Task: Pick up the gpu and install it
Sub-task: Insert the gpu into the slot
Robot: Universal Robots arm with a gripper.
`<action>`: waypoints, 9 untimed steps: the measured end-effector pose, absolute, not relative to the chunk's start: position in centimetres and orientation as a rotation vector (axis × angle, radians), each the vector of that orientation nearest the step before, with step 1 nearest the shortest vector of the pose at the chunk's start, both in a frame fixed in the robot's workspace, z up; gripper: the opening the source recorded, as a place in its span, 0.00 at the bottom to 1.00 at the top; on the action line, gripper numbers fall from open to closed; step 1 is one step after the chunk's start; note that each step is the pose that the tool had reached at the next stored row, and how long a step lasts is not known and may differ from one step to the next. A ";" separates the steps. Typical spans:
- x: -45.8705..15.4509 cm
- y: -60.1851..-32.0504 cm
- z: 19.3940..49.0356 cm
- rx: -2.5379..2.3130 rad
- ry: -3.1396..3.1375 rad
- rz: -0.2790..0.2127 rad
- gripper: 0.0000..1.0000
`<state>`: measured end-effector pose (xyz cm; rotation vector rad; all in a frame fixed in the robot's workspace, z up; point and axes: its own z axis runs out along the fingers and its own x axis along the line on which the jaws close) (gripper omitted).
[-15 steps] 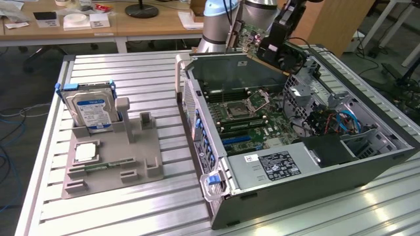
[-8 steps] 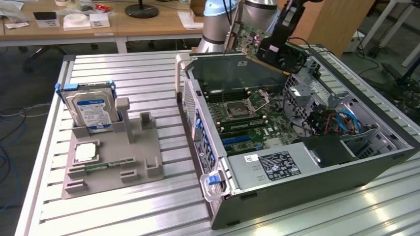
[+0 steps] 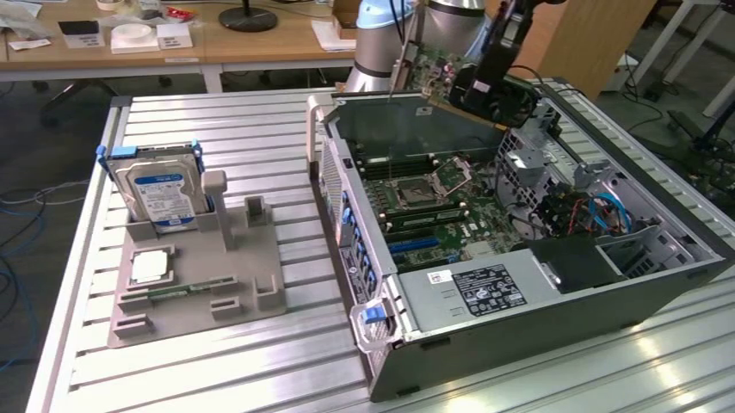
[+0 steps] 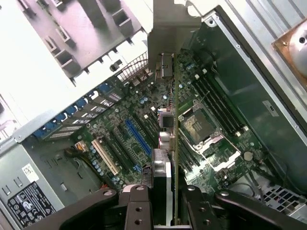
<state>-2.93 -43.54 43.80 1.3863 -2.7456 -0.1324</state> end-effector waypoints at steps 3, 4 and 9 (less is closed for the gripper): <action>-2.9 -43.5 43.8 1.435 -2.719 -0.131 0.28; -2.9 -43.5 43.8 1.453 -2.709 -0.130 0.28; -2.9 -43.5 43.8 1.532 -2.662 -0.127 0.28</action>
